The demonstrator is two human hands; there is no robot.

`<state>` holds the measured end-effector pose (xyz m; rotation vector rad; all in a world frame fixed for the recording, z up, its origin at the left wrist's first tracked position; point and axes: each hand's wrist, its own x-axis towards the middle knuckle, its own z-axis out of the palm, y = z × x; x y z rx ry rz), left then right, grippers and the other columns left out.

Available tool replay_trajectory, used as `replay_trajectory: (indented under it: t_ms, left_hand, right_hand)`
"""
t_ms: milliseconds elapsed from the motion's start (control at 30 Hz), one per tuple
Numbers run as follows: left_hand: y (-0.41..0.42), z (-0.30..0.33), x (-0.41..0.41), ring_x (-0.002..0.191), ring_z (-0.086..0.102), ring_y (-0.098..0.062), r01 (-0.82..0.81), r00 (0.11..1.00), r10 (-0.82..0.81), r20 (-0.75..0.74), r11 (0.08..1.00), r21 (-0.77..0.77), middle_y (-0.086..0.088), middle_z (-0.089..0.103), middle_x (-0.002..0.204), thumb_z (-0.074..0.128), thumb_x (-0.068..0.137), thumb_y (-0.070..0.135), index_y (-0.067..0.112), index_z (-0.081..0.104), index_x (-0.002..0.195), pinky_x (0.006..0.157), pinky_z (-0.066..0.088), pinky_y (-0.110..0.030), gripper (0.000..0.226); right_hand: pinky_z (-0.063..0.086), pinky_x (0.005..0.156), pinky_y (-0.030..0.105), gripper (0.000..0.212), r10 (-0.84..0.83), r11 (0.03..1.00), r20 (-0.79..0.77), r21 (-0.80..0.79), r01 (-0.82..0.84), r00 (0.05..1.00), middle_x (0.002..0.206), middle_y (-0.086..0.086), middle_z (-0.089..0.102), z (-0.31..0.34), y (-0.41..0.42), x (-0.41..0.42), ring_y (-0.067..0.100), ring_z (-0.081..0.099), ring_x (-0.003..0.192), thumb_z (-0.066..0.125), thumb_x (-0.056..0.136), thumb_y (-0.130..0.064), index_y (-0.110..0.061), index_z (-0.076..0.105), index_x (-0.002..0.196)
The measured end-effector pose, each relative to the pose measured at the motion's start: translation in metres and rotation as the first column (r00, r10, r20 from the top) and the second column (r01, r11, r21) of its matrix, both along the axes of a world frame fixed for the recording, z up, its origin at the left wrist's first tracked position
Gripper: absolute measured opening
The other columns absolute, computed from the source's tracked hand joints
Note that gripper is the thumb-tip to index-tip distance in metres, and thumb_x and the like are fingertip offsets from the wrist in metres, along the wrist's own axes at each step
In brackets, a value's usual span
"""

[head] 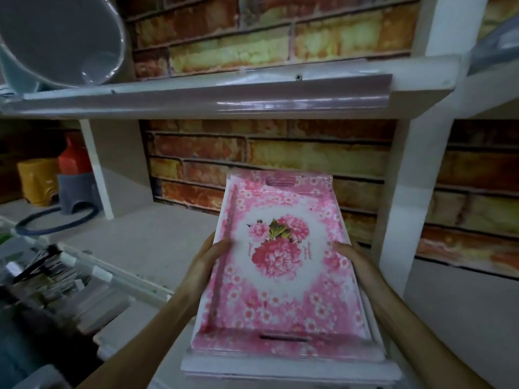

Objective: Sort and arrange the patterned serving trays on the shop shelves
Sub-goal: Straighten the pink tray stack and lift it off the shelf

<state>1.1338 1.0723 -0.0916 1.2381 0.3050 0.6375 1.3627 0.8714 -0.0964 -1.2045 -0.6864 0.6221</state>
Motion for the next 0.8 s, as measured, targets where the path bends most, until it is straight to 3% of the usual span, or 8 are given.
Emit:
replay_trajectory:
  t_ms: [100,233,367,433,533,567,667,800]
  left_hand:
    - [0.034,0.002,0.035,0.076,0.075,-0.019,-0.045,0.996,0.051,-0.069,0.995,0.088,-0.015,0.074,0.094,0.053,0.094,0.011,0.008,0.051,0.134,0.057,0.057,-0.024,0.041]
    - [0.078,-0.008,0.078,0.056,0.070,-0.006,0.003,0.984,0.040,-0.172,0.970,0.244,0.001,0.075,0.071,0.041,0.096,-0.004,-0.005,0.048,0.130,0.047,0.052,-0.016,0.035]
    - [0.124,-0.028,0.106,0.057,0.069,-0.001,0.093,0.979,-0.045,-0.198,0.966,0.241,-0.019,0.067,0.109,0.049,0.095,0.002,-0.003,0.052,0.124,0.049,0.051,-0.014,0.029]
    - [0.132,-0.038,0.114,0.083,0.074,-0.016,0.133,0.977,-0.100,-0.189,0.976,0.174,-0.013,0.071,0.111,0.064,0.087,0.027,0.009,0.056,0.130,0.067,0.057,-0.027,0.048]
    - [0.141,-0.055,0.118,0.109,0.066,-0.030,0.251,0.955,-0.225,-0.192,0.960,0.127,-0.009,0.066,0.125,0.070,0.079,0.048,0.028,0.058,0.130,0.093,0.051,-0.048,0.055]
    - [0.145,-0.058,0.126,0.105,0.068,-0.028,0.254,0.956,-0.228,-0.186,0.958,0.132,-0.012,0.065,0.126,0.068,0.083,0.044,0.027,0.060,0.127,0.090,0.053,-0.046,0.048]
    - [0.158,-0.064,0.155,0.076,0.074,-0.016,0.184,0.961,-0.146,-0.233,0.972,0.147,-0.024,0.063,0.122,0.057,0.093,0.018,0.016,0.061,0.117,0.060,0.058,-0.025,0.024]
    - [0.167,-0.073,0.173,0.072,0.071,-0.014,0.154,0.941,-0.086,-0.326,0.970,0.189,-0.023,0.064,0.117,0.052,0.094,0.002,0.003,0.055,0.126,0.052,0.053,-0.024,0.032]
  right_hand:
    - [0.049,0.097,0.055,0.102,-0.101,0.995,0.003,-0.013,0.101,0.995,0.115,0.015,0.071,-0.005,0.006,0.005,0.038,0.068,0.102,0.091,0.033,-0.059,-0.021,0.064,0.123]
    - [0.051,0.096,0.055,0.096,-0.221,0.974,0.014,-0.046,0.221,0.975,0.110,0.014,0.073,-0.010,0.019,0.009,0.037,0.070,0.098,0.089,0.032,-0.062,-0.021,0.069,0.116]
    - [0.053,0.093,0.050,0.083,-0.340,0.940,-0.003,-0.039,0.340,0.940,0.106,0.011,0.075,-0.013,0.030,0.009,0.033,0.072,0.096,0.089,0.036,-0.059,-0.025,0.071,0.111]
    - [0.055,0.091,0.048,0.063,-0.395,0.918,-0.022,-0.045,0.394,0.918,0.104,0.008,0.076,-0.016,0.034,0.007,0.031,0.073,0.093,0.087,0.055,-0.046,-0.025,0.071,0.112]
    - [0.058,0.080,0.039,0.035,-0.471,0.881,-0.037,-0.069,0.468,0.881,0.097,0.005,0.077,-0.023,0.038,0.005,0.026,0.074,0.087,0.078,0.077,-0.026,-0.023,0.071,0.111]
    - [0.058,0.078,0.037,0.032,-0.485,0.873,-0.046,-0.082,0.481,0.873,0.096,0.005,0.077,-0.025,0.039,0.005,0.026,0.075,0.086,0.077,0.078,-0.024,-0.024,0.071,0.109]
    - [0.058,0.077,0.038,0.033,-0.510,0.859,-0.068,-0.097,0.503,0.857,0.095,0.006,0.077,-0.027,0.042,0.004,0.026,0.075,0.085,0.077,0.078,-0.021,-0.020,0.071,0.110]
    - [0.058,0.080,0.040,0.041,-0.520,0.853,-0.074,-0.104,0.512,0.851,0.098,0.007,0.077,-0.033,0.043,0.005,0.027,0.074,0.087,0.077,0.079,-0.021,-0.021,0.067,0.118]
